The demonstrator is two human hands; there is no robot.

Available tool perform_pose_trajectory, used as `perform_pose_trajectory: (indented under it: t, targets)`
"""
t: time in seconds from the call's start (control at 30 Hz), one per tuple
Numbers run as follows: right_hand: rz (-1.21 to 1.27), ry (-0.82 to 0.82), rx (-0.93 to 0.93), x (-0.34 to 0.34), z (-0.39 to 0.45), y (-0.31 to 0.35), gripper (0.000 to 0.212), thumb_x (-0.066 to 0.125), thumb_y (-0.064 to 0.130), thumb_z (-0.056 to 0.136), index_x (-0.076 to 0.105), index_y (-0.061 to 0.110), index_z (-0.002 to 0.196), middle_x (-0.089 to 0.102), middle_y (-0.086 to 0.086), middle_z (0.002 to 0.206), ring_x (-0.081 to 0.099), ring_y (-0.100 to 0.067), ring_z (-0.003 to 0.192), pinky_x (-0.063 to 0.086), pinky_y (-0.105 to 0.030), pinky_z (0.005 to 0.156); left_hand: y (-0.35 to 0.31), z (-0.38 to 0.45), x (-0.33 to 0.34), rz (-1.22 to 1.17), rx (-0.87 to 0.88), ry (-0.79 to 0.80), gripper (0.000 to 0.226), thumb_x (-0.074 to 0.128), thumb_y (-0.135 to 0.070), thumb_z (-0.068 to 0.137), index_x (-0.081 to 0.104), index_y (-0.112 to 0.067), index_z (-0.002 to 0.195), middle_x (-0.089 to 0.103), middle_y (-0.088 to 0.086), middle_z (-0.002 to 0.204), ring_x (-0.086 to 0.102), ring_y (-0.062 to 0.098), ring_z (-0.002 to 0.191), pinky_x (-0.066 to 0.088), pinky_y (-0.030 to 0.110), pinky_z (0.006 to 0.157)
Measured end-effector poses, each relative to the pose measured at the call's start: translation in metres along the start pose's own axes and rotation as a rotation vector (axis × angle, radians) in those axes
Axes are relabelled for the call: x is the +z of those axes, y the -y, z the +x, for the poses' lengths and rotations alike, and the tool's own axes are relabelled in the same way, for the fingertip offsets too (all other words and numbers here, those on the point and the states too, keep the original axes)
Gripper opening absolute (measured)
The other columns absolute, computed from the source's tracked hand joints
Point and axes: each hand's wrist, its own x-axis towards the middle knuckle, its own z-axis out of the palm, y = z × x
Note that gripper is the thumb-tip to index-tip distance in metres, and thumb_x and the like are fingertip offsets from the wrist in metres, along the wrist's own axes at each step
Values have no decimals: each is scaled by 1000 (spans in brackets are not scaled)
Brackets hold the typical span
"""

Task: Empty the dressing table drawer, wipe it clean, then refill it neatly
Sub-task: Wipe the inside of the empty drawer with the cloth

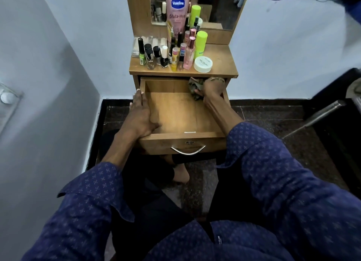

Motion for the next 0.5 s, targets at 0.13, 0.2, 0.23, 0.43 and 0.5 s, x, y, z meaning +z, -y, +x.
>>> perform_pose_trajectory:
  t: [0.13,0.2,0.23,0.43,0.5]
  targets:
    - [-194,34,48,0,6,-2,24,42,9,108,63,7,97,75,-10,94,78,-26,79,66,-43,73,-1,0,2,2,-3,-1,133,86,-32,86,-18,0,163,-27,14,171,-17,31,161,3,42,133]
    - [-376,73,-22,14,-7,-6,28,44,11,108,60,10,85,72,-5,81,71,-19,62,60,-32,55,-2,0,2,3,-9,13,134,87,-31,85,-18,1,162,-28,15,171,-18,31,161,2,40,133]
    - [-416,158,-57,26,-20,-9,31,44,8,107,59,9,80,70,-4,72,66,-18,57,54,-30,48,-2,1,1,3,-8,12,134,87,-31,85,-18,1,162,-27,15,171,-18,31,161,2,40,133]
    - [-335,455,28,94,-73,-30,12,46,1,105,57,4,103,60,-16,104,63,-26,79,56,-29,56,0,0,-3,33,4,8,131,84,-37,87,-15,1,163,-25,17,172,-14,33,162,5,42,133]
    - [-398,440,-22,77,-60,-26,16,45,6,107,60,3,107,65,-17,109,67,-29,89,56,-26,49,1,0,-3,27,9,7,129,84,-35,88,-15,1,163,-24,17,172,-13,33,162,5,42,133]
